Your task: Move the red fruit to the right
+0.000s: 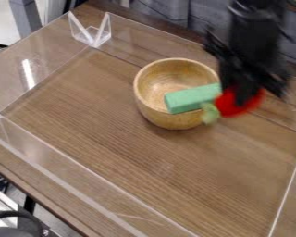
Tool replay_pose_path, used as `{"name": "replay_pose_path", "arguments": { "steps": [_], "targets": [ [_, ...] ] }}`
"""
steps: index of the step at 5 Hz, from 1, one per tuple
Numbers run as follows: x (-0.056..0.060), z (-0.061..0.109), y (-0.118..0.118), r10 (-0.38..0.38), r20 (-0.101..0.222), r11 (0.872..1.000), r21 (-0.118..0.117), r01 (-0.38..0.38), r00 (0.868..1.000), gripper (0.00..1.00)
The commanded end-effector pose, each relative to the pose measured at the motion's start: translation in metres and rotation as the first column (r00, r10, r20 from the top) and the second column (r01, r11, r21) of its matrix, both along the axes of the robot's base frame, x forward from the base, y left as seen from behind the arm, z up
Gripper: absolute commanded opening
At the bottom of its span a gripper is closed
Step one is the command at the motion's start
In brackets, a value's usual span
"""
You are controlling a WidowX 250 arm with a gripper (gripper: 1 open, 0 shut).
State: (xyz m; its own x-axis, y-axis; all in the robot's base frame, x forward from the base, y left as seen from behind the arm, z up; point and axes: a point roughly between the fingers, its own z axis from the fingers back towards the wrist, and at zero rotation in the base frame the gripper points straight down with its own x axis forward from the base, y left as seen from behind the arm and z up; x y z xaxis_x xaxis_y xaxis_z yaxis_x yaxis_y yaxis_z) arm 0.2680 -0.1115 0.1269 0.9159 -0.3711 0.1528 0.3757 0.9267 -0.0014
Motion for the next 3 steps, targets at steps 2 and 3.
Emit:
{"name": "replay_pose_path", "arguments": {
  "steps": [2, 3],
  "targets": [
    [-0.011, -0.029, -0.015, 0.064, -0.024, 0.997, -0.044, -0.065, 0.998, 0.0],
    [-0.01, -0.043, -0.008, 0.083, -0.04, 0.995, -0.05, -0.085, 0.996, 0.0]
  ]
}}
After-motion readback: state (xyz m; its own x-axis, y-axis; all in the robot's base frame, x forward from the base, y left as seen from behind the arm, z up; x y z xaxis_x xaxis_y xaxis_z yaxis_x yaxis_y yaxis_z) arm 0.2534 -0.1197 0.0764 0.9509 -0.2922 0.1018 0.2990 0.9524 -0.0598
